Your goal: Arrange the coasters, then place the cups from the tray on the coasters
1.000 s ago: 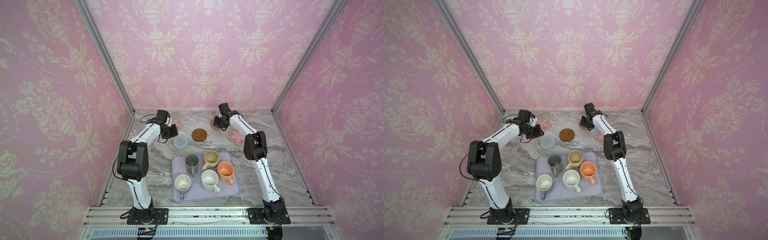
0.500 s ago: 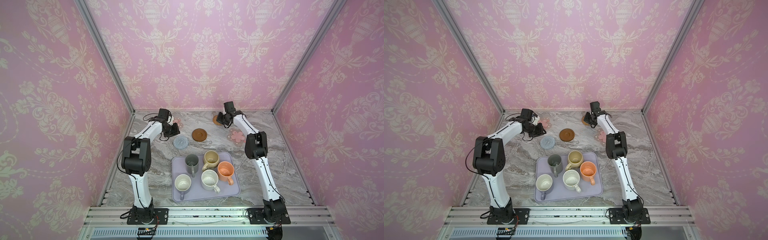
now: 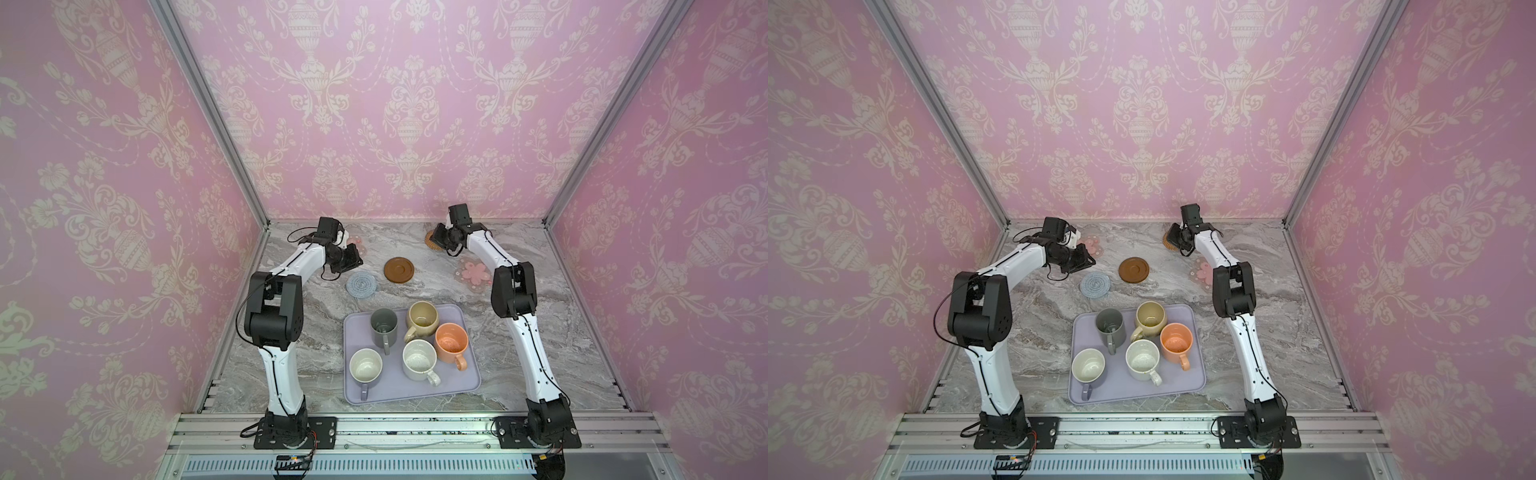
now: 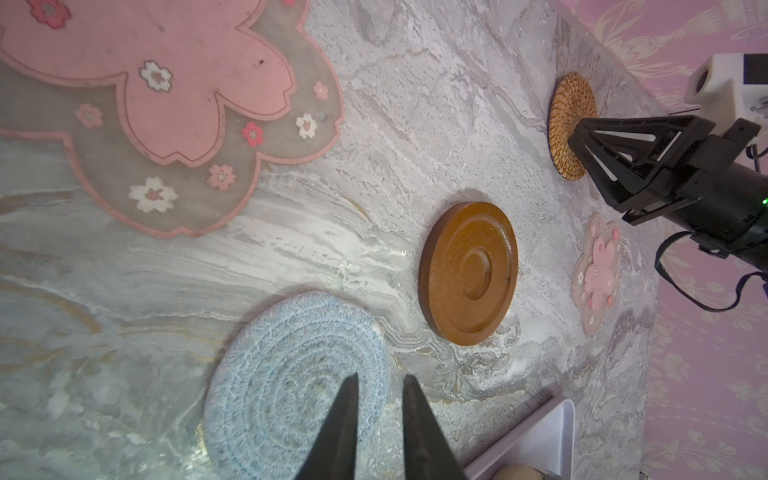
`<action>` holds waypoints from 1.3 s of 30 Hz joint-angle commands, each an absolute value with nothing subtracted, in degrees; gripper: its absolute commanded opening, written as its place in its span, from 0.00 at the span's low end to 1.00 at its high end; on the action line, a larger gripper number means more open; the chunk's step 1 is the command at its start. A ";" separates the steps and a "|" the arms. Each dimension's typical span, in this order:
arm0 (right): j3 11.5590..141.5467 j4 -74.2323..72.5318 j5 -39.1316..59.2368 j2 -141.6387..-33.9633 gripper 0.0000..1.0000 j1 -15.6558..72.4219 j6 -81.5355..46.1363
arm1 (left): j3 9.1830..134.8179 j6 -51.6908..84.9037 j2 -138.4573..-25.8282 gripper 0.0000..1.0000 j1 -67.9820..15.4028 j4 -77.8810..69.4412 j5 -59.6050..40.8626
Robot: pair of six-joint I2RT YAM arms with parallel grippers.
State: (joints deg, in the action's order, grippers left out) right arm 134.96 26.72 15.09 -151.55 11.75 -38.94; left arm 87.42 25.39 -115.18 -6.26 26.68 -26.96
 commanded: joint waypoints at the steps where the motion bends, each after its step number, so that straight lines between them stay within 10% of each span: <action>1: 131.78 24.95 15.31 -144.46 0.41 11.51 -38.47 | 86.56 25.86 -113.46 0.23 -7.15 26.88 -27.88; 27: 81.70 23.52 12.67 -101.06 0.54 12.99 -24.50 | 83.66 19.56 -103.08 0.27 -12.93 37.84 -19.69; 39: 77.71 33.34 11.10 -93.59 0.57 13.10 -16.55 | 92.17 20.30 -110.12 0.27 -20.51 39.85 -17.83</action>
